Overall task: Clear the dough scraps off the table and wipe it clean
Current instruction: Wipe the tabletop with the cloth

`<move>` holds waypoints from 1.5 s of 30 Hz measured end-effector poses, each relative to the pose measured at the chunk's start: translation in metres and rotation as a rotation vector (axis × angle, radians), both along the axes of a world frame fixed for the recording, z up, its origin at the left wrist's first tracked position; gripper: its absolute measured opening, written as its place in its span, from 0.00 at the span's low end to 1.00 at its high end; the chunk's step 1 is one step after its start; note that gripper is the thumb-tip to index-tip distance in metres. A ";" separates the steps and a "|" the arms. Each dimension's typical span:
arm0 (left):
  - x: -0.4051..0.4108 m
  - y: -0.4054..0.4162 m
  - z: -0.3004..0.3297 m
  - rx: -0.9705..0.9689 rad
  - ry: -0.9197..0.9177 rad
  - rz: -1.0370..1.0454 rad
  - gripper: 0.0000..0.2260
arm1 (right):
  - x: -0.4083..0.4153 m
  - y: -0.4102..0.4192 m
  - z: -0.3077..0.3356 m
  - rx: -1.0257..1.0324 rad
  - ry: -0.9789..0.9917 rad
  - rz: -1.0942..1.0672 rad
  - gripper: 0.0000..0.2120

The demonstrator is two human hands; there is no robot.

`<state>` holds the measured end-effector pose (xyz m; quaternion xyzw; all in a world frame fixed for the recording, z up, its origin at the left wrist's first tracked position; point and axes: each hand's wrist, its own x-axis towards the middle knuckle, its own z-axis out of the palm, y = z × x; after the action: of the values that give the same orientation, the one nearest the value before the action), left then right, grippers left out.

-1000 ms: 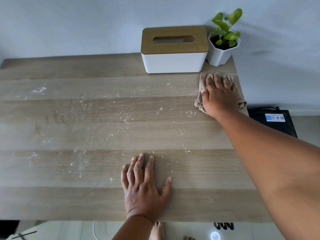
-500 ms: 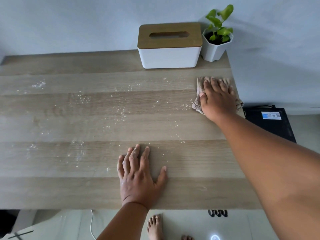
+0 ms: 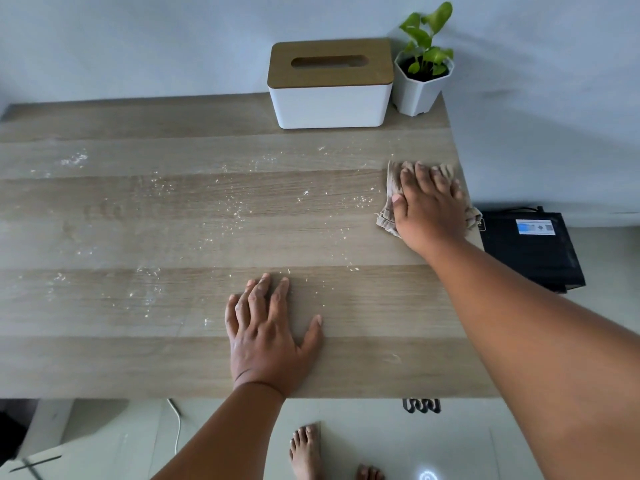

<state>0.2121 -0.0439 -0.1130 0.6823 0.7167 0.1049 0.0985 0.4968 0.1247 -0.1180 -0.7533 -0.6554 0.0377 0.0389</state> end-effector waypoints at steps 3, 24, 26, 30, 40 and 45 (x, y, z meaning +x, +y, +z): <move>0.000 0.000 0.000 0.006 0.000 0.002 0.35 | -0.003 -0.017 0.002 0.001 0.011 -0.011 0.28; 0.000 -0.001 -0.001 0.008 0.001 -0.013 0.36 | -0.007 -0.016 0.002 -0.009 -0.001 -0.088 0.29; 0.001 -0.001 -0.001 0.018 -0.012 -0.009 0.36 | -0.005 0.005 0.003 -0.009 -0.002 -0.104 0.30; -0.001 -0.001 -0.005 0.032 -0.018 -0.010 0.37 | -0.002 0.046 0.006 -0.017 0.023 -0.137 0.33; 0.000 0.001 -0.012 0.136 -0.011 -0.009 0.37 | -0.004 0.072 0.011 -0.087 0.064 0.163 0.34; 0.003 0.002 -0.009 0.138 -0.003 -0.002 0.36 | -0.003 0.016 0.012 -0.103 0.065 0.322 0.35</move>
<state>0.2146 -0.0421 -0.1218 0.6879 0.7071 0.1549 0.0525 0.4938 0.1405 -0.1057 -0.6381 -0.7631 0.1016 0.0148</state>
